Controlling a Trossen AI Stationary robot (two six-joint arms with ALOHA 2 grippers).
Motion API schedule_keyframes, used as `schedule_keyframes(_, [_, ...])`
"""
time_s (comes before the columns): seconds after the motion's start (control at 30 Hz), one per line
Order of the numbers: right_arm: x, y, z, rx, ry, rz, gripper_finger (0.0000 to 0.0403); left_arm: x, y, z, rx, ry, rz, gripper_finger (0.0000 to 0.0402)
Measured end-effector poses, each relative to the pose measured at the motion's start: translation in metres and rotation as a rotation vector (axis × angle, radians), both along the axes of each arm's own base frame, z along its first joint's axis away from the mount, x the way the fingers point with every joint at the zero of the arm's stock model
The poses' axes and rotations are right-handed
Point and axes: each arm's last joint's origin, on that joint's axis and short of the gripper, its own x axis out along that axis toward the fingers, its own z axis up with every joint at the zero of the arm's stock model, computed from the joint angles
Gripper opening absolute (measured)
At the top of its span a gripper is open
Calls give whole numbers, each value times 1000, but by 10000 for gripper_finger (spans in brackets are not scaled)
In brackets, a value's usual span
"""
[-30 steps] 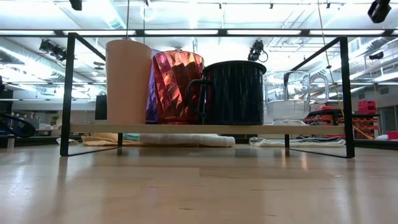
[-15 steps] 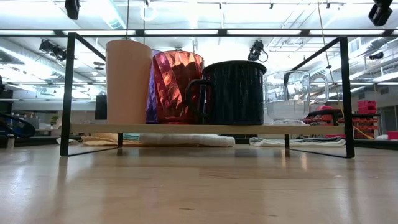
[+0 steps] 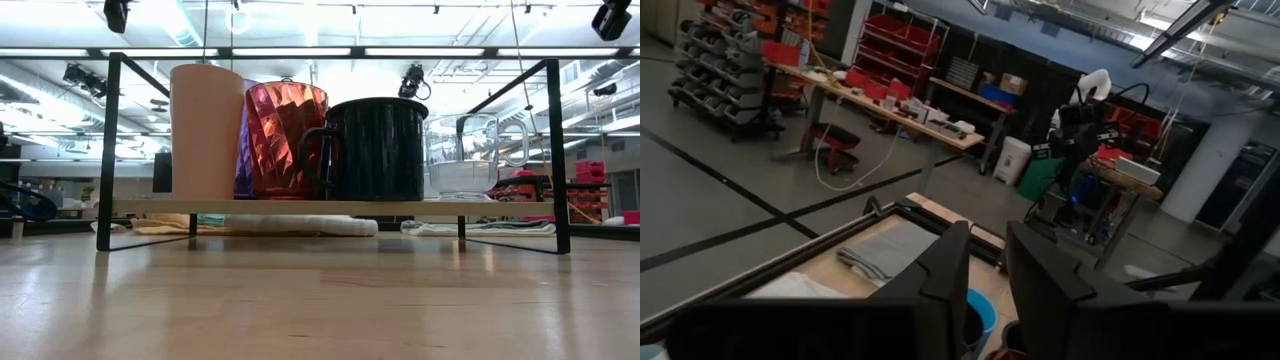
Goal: Stack small to large cups/mugs on shelf
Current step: Return to Home Position
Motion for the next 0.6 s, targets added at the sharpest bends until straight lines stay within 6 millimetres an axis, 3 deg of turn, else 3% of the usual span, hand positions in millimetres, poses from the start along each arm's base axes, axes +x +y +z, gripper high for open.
schedule_keyframes(0.6, [0, 0, 0, 0, 0, 0, 117, 0, 0, 0, 0, -2, 0, 80])
